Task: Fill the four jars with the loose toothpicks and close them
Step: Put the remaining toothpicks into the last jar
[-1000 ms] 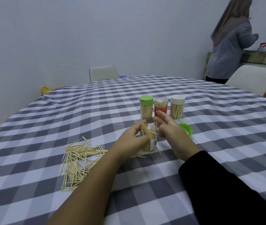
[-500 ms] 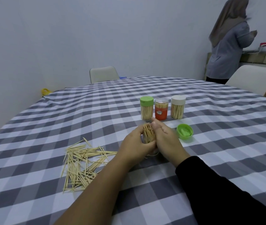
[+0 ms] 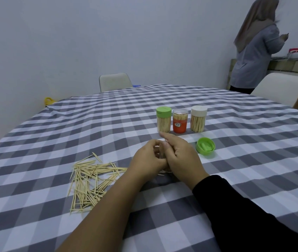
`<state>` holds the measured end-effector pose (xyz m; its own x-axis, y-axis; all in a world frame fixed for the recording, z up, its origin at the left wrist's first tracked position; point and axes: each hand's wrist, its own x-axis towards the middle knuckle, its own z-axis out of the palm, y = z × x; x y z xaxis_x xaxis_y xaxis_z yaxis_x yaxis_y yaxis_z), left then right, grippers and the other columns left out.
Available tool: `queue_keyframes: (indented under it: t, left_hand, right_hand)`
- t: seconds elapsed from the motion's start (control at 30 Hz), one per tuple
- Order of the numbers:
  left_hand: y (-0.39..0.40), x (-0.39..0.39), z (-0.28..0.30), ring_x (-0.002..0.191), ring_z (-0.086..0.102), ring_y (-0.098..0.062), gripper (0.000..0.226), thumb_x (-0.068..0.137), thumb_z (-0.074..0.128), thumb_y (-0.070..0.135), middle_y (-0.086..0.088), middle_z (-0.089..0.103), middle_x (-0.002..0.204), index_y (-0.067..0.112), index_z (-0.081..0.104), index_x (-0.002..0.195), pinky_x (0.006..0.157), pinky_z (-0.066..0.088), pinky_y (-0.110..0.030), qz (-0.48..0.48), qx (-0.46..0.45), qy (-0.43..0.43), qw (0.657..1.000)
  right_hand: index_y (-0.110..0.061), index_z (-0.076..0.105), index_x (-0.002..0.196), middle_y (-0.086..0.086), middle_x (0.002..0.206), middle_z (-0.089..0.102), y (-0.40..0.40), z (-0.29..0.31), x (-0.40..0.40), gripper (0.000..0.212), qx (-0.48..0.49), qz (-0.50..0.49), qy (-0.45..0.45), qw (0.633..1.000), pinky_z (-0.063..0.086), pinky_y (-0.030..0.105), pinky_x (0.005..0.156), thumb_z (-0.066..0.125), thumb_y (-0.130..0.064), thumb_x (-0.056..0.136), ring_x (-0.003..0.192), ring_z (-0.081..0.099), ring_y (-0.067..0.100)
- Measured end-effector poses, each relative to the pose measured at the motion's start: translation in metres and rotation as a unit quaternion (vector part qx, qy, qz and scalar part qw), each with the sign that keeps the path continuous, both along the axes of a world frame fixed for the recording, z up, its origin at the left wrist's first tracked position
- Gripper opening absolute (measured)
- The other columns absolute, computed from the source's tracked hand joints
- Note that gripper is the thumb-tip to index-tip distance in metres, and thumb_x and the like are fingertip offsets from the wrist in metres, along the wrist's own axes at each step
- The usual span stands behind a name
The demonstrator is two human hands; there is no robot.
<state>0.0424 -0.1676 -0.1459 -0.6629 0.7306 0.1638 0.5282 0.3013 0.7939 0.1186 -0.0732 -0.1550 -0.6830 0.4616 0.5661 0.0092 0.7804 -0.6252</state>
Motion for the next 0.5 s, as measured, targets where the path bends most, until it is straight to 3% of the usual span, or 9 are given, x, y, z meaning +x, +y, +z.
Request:
queue_keyframes:
  t: [0.1, 0.2, 0.27, 0.37, 0.5]
  left_hand:
    - [0.000, -0.001, -0.001, 0.091, 0.063, -0.007, 0.047, 0.081, 0.070, 0.025, 0.006, 0.066, 0.107, 0.024, 0.048, 0.122, 0.075, 0.054, -0.022, 0.011, 0.000, -0.007, 1.000]
    - [-0.001, -0.002, 0.000, 0.091, 0.061, -0.008, 0.048, 0.082, 0.069, 0.025, 0.005, 0.064, 0.112, 0.023, 0.048, 0.125, 0.071, 0.051, -0.018, 0.014, -0.007, 0.016, 1.000]
    - [-0.003, -0.004, 0.002, 0.094, 0.061, -0.008, 0.051, 0.081, 0.071, 0.025, 0.005, 0.064, 0.114, 0.024, 0.048, 0.126, 0.073, 0.051, -0.018, 0.002, -0.012, 0.015, 1.000]
    - [-0.010, -0.011, 0.006, 0.100, 0.062, -0.008, 0.062, 0.070, 0.082, 0.032, 0.010, 0.064, 0.110, 0.028, 0.049, 0.122, 0.084, 0.054, -0.026, -0.033, -0.043, -0.017, 0.998]
    - [-0.017, -0.021, 0.009, 0.094, 0.067, -0.009, 0.054, 0.067, 0.084, 0.028, 0.007, 0.071, 0.102, 0.023, 0.060, 0.115, 0.091, 0.053, -0.035, -0.042, -0.042, -0.051, 0.997]
  right_hand:
    - [-0.027, 0.052, 0.134, -0.002, 0.121, 0.063, 0.000, 0.002, 0.003, 0.039, -0.010, 0.034, -0.013, 0.999, 0.041, 0.029, 0.097, 0.043, -0.018, 0.097, 0.112, 0.054, 0.013]
    - [-0.025, 0.060, 0.126, -0.002, 0.131, 0.058, 0.004, 0.004, 0.005, 0.045, 0.047, 0.034, -0.068, 0.996, 0.031, 0.029, 0.106, 0.037, -0.043, 0.092, 0.125, 0.045, 0.013]
    - [-0.027, 0.057, 0.129, -0.004, 0.143, 0.046, 0.007, 0.006, 0.007, 0.045, 0.056, 0.046, -0.108, 0.991, 0.023, 0.029, 0.110, 0.038, -0.048, 0.094, 0.133, 0.035, 0.011]
    - [-0.027, 0.047, 0.137, -0.007, 0.148, 0.038, 0.009, 0.015, 0.011, 0.040, -0.083, 0.107, -0.116, 0.984, 0.024, 0.027, 0.112, 0.044, -0.034, 0.099, 0.125, 0.036, 0.003]
    - [-0.035, 0.031, 0.145, -0.010, 0.141, 0.043, 0.017, 0.023, 0.016, 0.045, -0.228, 0.123, -0.063, 0.964, 0.031, 0.029, 0.107, 0.034, -0.026, 0.101, 0.126, 0.040, 0.006]
